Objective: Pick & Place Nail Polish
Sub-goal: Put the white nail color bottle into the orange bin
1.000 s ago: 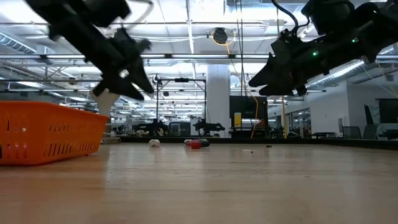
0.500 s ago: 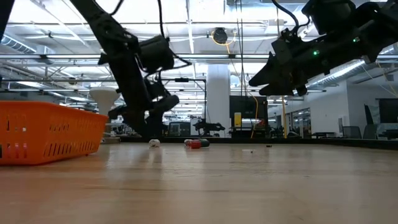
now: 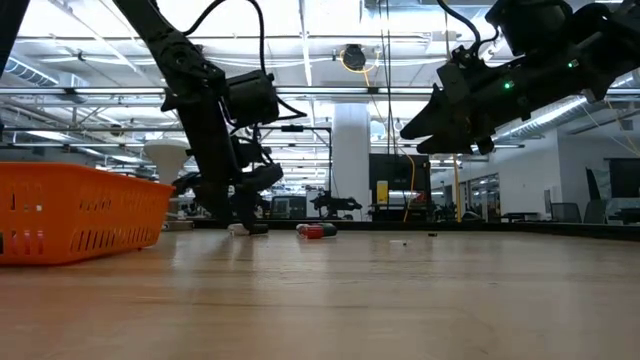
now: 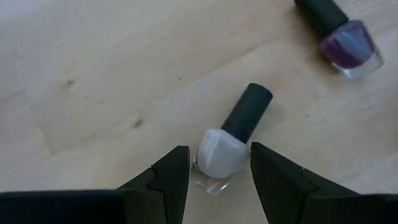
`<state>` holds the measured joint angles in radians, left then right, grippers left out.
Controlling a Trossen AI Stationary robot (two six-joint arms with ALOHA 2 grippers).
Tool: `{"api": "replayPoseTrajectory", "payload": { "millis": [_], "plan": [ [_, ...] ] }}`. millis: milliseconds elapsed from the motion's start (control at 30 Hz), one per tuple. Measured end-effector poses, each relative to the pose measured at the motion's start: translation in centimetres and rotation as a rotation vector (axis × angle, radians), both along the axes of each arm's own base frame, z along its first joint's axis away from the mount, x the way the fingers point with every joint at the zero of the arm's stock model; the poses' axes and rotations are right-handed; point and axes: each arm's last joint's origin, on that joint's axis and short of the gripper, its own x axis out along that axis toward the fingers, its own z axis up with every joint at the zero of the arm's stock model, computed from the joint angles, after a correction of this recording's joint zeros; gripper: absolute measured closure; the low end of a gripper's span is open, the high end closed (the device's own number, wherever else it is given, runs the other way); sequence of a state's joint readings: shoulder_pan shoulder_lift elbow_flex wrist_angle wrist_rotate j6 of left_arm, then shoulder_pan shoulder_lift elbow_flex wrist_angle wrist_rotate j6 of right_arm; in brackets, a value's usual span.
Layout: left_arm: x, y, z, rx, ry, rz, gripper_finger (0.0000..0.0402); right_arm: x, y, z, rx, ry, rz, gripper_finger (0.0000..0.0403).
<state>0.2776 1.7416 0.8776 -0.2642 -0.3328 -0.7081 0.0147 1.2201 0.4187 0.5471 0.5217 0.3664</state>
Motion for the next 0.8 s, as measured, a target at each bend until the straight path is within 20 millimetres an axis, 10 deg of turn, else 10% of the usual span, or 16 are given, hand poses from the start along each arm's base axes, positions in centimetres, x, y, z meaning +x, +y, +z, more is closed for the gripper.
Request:
{"api": "replayPoseTrajectory", "payload": {
  "millis": [800],
  "plan": [
    [1.1,1.5,-3.6,-0.03,0.085,-0.304,0.027,0.0,0.0,-0.1,0.012,-0.001,-0.001,0.0111]
  ]
}}
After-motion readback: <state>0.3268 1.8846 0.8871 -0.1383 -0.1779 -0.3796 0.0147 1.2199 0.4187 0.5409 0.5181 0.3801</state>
